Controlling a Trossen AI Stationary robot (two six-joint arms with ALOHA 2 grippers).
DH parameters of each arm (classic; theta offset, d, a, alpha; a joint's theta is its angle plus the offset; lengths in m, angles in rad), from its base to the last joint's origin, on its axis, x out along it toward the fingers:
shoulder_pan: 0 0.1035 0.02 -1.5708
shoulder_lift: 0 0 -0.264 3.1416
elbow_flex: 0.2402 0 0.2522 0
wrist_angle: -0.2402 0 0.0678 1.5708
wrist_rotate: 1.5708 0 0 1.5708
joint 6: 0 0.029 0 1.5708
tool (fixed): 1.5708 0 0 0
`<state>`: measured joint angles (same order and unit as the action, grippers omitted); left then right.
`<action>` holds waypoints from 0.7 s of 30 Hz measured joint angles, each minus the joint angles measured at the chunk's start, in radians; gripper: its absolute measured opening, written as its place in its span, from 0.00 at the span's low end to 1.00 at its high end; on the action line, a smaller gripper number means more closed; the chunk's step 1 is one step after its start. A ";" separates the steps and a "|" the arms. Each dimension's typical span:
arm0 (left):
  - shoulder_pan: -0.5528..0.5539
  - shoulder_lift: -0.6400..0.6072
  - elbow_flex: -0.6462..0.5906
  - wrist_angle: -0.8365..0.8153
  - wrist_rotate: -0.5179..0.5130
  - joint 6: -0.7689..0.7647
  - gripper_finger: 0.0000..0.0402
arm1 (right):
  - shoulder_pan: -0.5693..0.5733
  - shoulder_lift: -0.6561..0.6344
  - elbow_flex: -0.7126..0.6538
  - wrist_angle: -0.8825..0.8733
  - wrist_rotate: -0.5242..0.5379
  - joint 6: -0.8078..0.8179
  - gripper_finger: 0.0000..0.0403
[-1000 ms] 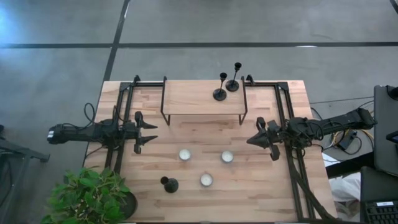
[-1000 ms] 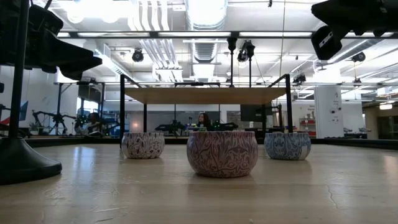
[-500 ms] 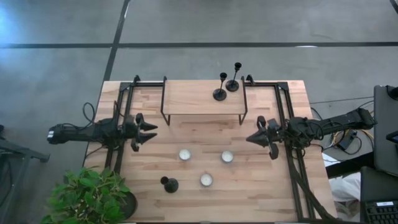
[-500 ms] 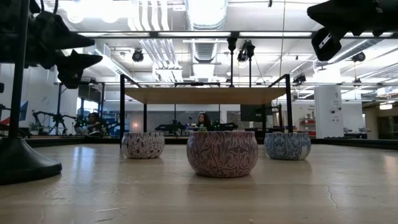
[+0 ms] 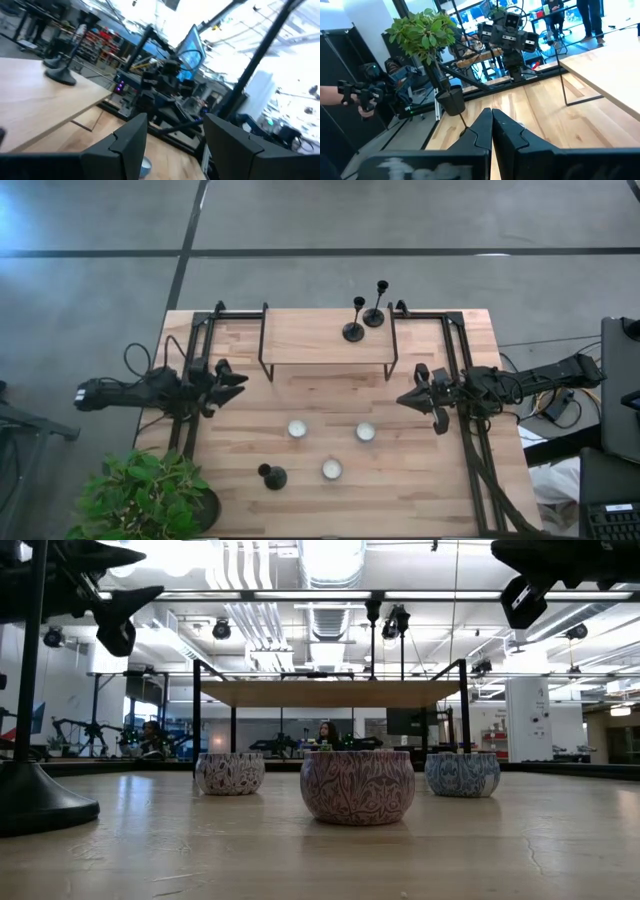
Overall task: Pick & Place candle stick holders
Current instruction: Put the black candle holder on the shelf
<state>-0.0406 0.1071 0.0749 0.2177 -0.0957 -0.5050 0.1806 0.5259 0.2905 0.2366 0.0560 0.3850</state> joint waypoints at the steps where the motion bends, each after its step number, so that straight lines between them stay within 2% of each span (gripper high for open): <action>1: 0.000 0.018 0.012 -0.003 0.008 0.010 0.50 | 0.000 0.000 0.000 0.000 0.000 0.000 0.02; 8: 0.000 0.203 0.110 -0.009 0.074 0.098 0.50 | 0.000 0.000 0.000 0.000 0.000 -0.003 0.02; 17: -0.002 0.403 0.230 -0.043 0.276 0.185 0.50 | 0.000 0.000 -0.001 0.000 0.009 0.000 0.02; 21: -0.003 0.470 0.250 -0.100 0.331 0.298 0.50 | 0.000 0.000 -0.001 0.000 0.025 0.001 0.02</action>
<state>-0.0441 0.5767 0.3252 0.1175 0.2354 -0.2074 0.1806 0.5262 0.2893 0.2367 0.0813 0.3858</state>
